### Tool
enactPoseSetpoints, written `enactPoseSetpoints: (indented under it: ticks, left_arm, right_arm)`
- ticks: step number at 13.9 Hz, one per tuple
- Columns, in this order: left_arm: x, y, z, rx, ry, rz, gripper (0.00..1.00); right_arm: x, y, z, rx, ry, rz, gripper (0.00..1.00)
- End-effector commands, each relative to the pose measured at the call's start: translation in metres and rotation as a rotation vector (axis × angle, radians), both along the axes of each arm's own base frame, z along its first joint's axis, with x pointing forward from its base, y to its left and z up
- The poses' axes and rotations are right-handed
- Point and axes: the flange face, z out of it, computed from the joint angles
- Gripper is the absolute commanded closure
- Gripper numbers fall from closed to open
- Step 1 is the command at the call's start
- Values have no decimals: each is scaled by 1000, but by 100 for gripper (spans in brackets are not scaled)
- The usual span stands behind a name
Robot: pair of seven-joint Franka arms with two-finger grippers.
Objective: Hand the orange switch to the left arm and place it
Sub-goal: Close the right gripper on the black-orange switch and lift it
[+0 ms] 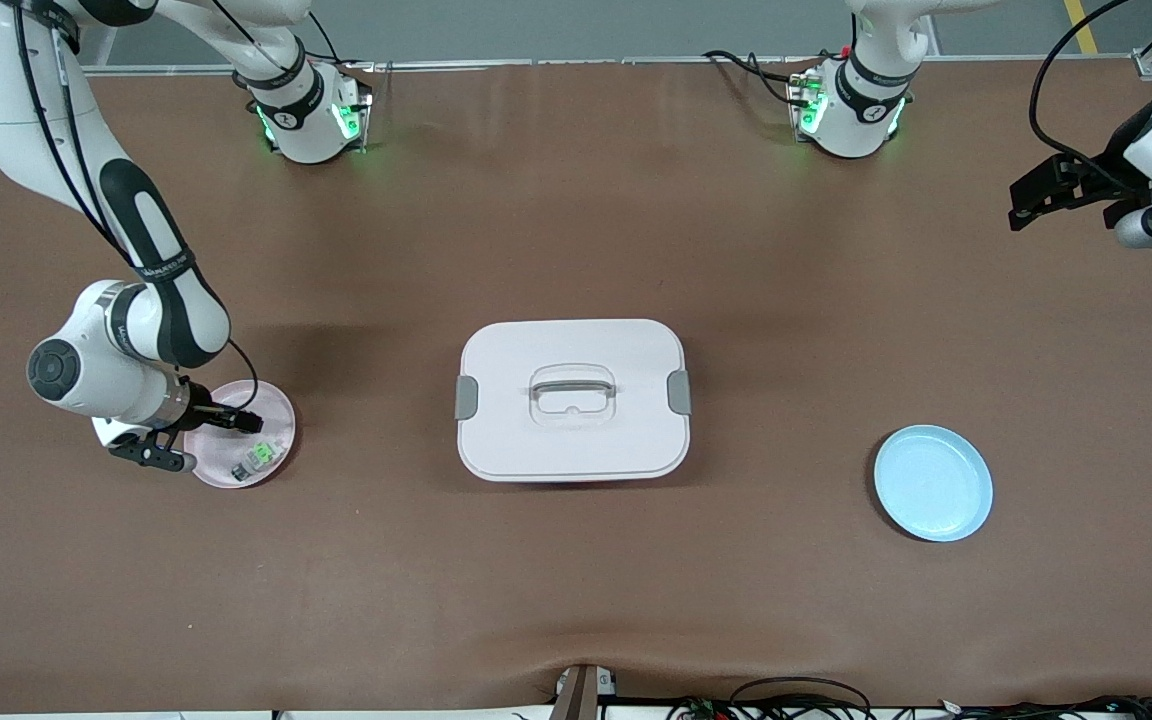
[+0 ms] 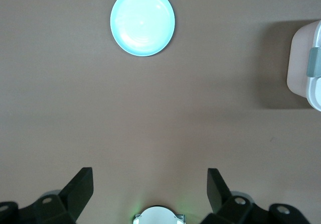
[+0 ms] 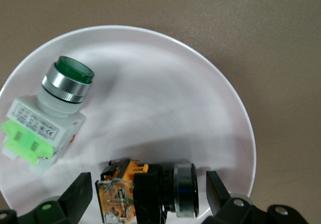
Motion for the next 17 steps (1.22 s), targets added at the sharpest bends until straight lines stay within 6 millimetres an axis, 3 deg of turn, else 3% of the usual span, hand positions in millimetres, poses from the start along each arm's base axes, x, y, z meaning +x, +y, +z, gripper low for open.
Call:
enactPoseSetpoints:
  ticks: [1,2,3,8,10,12,17]
  left_arm:
    - [-2,0,2,23,-2,-11,0]
    - [-2,0,2,23,-2,-11,0]
    - [-2,2,3,23,-4,-8,0]
    - [-2,1,2,23,-2,-9,0]
    - [-2,2,3,23,-4,-8,0]
    - [-2,2,3,22,-5,-8,0]
    - [1,3,3,19,-9,-34,0]
  right_arm:
    - [4,-1,0,4,-5,10,20]
    - [4,1,-1,6,3,16,86]
    - [5,4,1,6,4,5,100]
    - [4,8,12,20,47,-18,100]
    - [9,16,43,30,87,-64,100]
    - [16,37,86,92,121,-199,100]
    - [20,94,150,213,219,-431,100]
